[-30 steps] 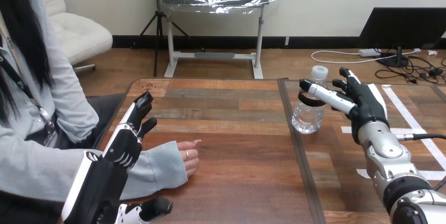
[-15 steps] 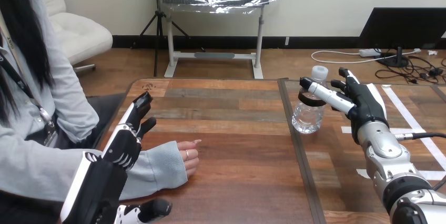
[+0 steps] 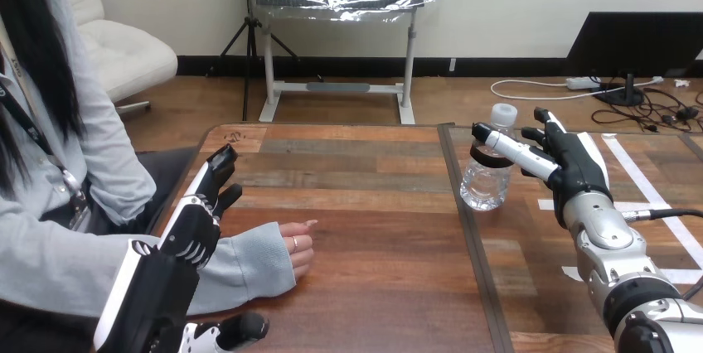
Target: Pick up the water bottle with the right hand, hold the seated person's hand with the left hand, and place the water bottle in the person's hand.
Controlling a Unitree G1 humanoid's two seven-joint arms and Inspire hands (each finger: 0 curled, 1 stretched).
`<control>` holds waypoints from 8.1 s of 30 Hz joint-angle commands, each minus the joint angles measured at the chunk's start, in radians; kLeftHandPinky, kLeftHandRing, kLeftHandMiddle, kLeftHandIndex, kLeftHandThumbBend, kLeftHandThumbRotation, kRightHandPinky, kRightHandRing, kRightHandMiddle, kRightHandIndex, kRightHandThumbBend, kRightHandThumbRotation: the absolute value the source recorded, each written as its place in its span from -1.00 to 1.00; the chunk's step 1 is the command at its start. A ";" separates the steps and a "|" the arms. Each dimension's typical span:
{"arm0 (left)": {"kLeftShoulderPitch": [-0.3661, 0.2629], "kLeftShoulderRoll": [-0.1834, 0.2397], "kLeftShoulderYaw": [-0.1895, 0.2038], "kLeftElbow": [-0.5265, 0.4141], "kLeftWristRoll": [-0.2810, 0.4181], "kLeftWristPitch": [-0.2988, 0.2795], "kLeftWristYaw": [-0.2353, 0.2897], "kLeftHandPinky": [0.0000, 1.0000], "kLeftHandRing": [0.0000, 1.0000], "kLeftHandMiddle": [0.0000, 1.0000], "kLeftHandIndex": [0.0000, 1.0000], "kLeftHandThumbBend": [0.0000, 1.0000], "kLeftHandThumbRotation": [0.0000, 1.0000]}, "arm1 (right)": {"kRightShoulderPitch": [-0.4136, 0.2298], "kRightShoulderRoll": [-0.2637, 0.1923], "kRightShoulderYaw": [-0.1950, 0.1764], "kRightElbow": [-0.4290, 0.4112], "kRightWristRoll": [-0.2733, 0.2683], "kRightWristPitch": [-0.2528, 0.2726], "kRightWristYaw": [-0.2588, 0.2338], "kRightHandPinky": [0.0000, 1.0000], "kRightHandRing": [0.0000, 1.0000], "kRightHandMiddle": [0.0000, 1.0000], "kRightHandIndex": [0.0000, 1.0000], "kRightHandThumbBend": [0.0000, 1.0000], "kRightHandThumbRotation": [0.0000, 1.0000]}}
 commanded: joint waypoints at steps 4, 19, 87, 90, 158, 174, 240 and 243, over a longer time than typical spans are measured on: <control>-0.018 0.000 0.003 -0.052 0.008 0.011 0.017 0.90 0.99 0.97 0.90 1.00 0.24 | -0.088 -0.003 0.008 0.002 -0.008 0.011 -0.001 0.71 0.84 0.88 1.00 1.00 -0.12; 0.007 -0.007 0.003 -0.060 0.018 -0.011 0.029 0.88 0.98 0.97 0.89 1.00 0.24 | -0.116 0.013 0.002 0.003 0.001 0.042 0.021 0.77 0.88 0.93 1.00 0.96 -0.34; 0.054 -0.034 -0.013 -0.045 0.036 -0.070 0.074 0.83 0.91 0.92 0.83 1.00 0.21 | -0.150 0.054 0.119 0.009 -0.118 0.072 -0.065 0.41 0.59 0.65 0.70 0.89 -0.67; 0.050 -0.035 -0.014 -0.040 0.031 -0.075 0.071 0.82 0.91 0.92 0.82 1.00 0.22 | -0.148 0.053 0.117 0.010 -0.113 0.075 -0.067 0.35 0.53 0.58 0.61 0.90 -0.74; 0.024 -0.033 -0.019 -0.020 0.017 -0.068 0.067 0.81 0.92 0.92 0.81 1.00 0.22 | -0.040 0.047 0.064 -0.003 -0.041 -0.021 -0.014 0.18 0.54 0.65 0.75 1.00 -0.17; 0.000 -0.029 -0.020 -0.003 0.015 -0.057 0.061 0.81 0.92 0.92 0.81 1.00 0.22 | 0.002 0.033 0.068 -0.014 -0.018 -0.099 0.011 0.36 0.75 0.82 0.90 1.00 -0.02; -0.048 -0.061 -0.025 0.064 0.035 -0.083 0.068 0.84 0.96 0.94 0.84 1.00 0.26 | -0.150 -0.039 0.267 -0.035 -0.194 -0.270 -0.130 0.77 0.91 0.93 0.96 1.00 0.39; -0.048 -0.062 -0.029 0.066 0.029 -0.087 0.065 0.84 0.96 0.94 0.84 1.00 0.26 | -0.163 -0.042 0.282 -0.033 -0.215 -0.263 -0.146 0.74 0.91 0.92 0.94 1.00 0.39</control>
